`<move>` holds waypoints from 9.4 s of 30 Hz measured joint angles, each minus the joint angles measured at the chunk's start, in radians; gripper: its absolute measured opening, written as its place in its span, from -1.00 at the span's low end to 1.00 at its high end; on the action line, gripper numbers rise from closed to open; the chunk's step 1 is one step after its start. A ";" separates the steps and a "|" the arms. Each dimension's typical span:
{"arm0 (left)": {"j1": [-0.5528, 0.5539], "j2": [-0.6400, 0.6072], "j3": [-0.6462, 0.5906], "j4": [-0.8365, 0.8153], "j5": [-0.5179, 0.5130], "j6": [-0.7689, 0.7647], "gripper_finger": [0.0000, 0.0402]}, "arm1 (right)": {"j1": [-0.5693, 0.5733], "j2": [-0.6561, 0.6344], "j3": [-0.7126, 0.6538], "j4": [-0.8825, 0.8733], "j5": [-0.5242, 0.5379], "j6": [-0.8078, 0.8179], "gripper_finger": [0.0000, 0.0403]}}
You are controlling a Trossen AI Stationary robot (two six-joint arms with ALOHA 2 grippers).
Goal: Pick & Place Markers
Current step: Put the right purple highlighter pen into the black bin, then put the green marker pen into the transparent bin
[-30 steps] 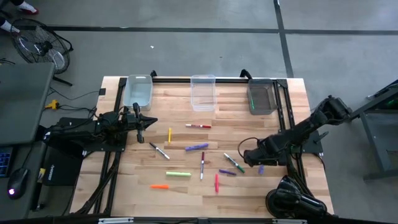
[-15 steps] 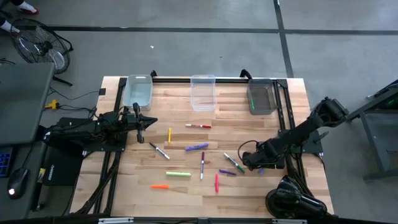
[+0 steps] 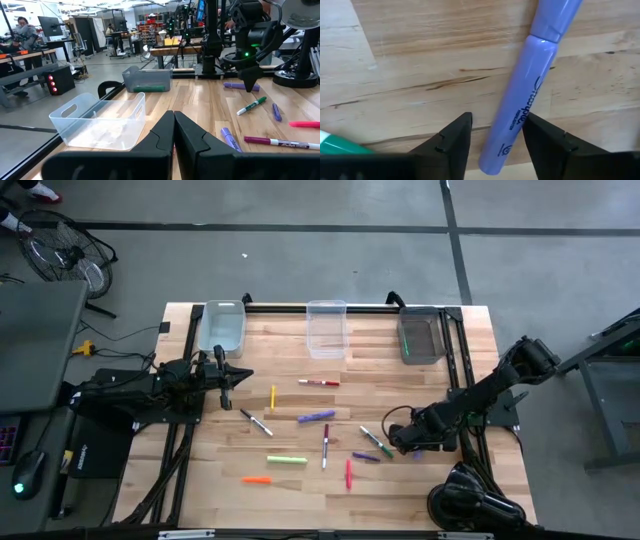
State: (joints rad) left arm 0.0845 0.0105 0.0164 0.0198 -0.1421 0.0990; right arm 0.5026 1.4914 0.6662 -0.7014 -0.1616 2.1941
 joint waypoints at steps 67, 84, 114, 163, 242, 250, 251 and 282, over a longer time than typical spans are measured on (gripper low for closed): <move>0.000 0.000 0.000 0.000 0.000 0.000 -0.99 | -0.300 -0.236 0.074 0.465 0.444 -0.717 -0.64; 0.000 0.000 0.000 0.000 0.000 0.000 -0.99 | -0.498 -0.269 0.458 0.040 0.615 -1.243 -0.64; 0.000 0.000 0.000 0.000 0.000 0.000 -0.99 | -1.052 -0.265 0.674 -0.607 0.619 -1.521 -0.64; 0.000 0.000 0.000 0.000 0.000 0.000 -0.99 | -1.252 -0.214 0.078 -0.033 0.418 -1.354 -0.63; 0.000 0.000 0.000 0.000 0.000 0.000 -0.99 | -0.354 -0.230 0.137 -0.010 0.088 -1.446 -0.52; 0.000 0.000 0.000 0.000 0.000 0.000 -0.99 | -0.252 -0.091 0.137 0.070 0.077 -1.412 -0.52; 0.000 0.000 0.000 0.000 0.000 0.000 -0.99 | -0.243 -0.073 0.137 0.087 0.076 -1.403 -0.52; 0.000 0.000 0.000 0.000 0.000 0.000 -0.99 | -0.176 0.232 0.199 0.236 0.119 -1.304 -0.06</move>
State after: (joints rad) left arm 0.0845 0.0105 0.0166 0.0196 -0.1425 0.0990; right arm 0.3267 1.7234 0.8654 -0.4655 -0.0424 0.8906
